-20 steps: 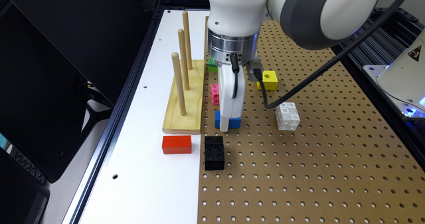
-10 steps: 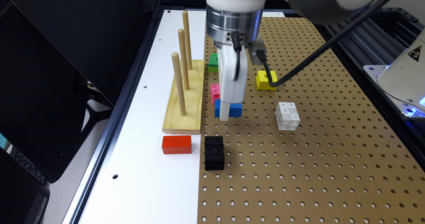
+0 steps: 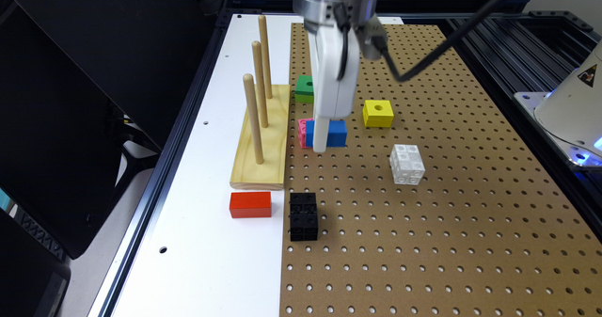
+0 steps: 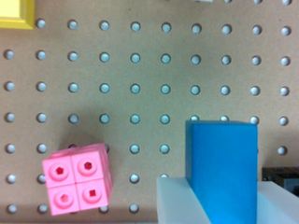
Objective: Pick up narrow blue stick.
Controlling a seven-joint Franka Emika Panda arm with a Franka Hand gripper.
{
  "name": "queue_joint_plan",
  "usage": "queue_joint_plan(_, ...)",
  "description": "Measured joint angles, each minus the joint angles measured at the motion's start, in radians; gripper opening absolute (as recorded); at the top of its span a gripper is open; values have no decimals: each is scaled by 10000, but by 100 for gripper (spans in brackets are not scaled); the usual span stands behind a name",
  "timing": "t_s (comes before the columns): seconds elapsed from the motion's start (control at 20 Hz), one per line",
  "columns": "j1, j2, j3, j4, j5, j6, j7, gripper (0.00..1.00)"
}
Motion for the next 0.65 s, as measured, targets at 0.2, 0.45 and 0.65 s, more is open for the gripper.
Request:
queue_joint_plan(0.2,0,-558,13,6,3,-519,10,0)
queue_joint_plan(0.45,0,-1191,28,3,11,-1111,24,0)
queue_joint_plan(0.65,0,-1306,31,6,11,-1146,26,0)
